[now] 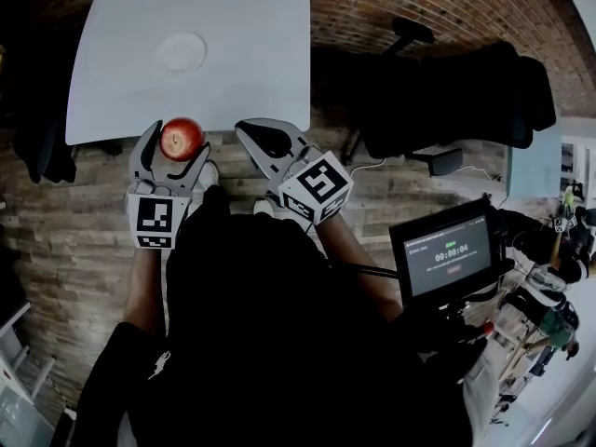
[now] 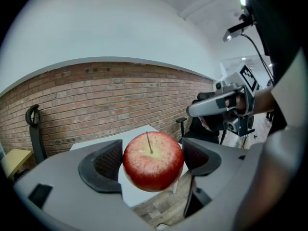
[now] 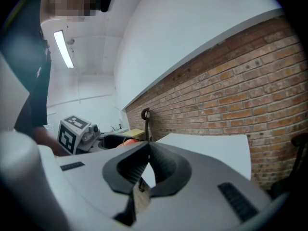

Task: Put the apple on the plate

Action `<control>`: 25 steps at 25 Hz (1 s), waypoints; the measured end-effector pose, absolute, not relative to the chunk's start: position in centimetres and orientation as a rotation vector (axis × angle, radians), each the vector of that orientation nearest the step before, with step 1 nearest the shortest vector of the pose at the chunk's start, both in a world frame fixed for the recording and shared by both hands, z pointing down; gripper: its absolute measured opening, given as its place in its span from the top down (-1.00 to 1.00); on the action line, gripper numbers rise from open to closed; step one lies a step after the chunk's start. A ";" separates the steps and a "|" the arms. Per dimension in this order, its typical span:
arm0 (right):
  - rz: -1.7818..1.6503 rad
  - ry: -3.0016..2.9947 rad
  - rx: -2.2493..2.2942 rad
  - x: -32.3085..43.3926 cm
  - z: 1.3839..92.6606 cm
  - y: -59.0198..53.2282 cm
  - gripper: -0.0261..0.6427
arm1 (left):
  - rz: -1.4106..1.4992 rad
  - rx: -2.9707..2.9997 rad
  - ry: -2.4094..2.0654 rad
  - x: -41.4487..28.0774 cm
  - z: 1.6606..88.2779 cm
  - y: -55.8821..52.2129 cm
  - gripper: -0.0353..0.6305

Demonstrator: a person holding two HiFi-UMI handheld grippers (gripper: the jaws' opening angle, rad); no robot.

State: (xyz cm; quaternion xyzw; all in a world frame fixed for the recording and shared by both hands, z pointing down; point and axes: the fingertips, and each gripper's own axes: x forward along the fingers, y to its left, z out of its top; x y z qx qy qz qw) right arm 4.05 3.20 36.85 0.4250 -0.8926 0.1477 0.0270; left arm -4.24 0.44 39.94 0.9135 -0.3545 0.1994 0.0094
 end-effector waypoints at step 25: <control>0.430 -2.659 1.366 -1.1 36.5 -7.1 0.91 | 0.555 2.892 -1.026 -9.5 39.8 -11.3 -0.29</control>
